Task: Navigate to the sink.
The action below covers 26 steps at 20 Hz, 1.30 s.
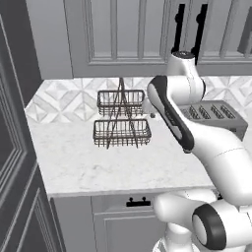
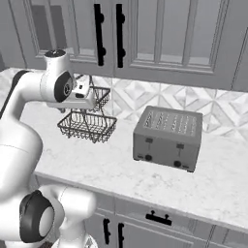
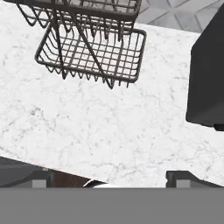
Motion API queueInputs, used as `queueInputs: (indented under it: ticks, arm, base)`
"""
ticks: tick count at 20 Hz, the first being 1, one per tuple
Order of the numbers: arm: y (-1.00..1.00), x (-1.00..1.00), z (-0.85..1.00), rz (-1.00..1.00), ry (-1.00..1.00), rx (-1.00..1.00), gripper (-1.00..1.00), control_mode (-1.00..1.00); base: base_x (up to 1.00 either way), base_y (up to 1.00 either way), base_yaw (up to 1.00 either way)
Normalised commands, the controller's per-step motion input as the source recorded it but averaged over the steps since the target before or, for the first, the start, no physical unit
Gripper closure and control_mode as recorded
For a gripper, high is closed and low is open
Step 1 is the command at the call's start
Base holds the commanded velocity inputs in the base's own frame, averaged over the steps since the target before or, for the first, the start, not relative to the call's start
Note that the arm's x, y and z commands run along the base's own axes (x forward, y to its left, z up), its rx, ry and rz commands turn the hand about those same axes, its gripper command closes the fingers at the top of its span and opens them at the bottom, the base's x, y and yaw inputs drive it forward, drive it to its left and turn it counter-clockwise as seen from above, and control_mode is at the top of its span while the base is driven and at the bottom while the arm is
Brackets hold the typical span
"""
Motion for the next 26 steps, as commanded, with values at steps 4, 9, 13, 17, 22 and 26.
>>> queueInputs:
  ticks: [4,9,13,17,22,26]
  arm:
    - [0.00,0.00,0.00,0.00,0.00,0.00,-1.00,1.00]
    - [0.00,0.00,0.00,0.00,0.00,0.00,-1.00,1.00]
    - [0.00,0.00,0.00,0.00,0.00,0.00,-1.00,1.00]
    - [0.00,0.00,0.00,0.00,0.00,0.00,-1.00,1.00]
    - [0.00,0.00,0.00,0.00,0.00,0.00,-1.00,1.00]
    - [0.00,0.00,0.00,0.00,0.00,0.00,-1.00,1.00]
  base:
    - [0.00,-0.57,-0.66]
    - [0.00,-0.91,-0.58]
    - [0.05,-1.00,-0.56]
    - [0.13,-0.92,-0.56]
    - [0.24,-0.90,-0.53]
    - [0.52,-0.99,-0.45]
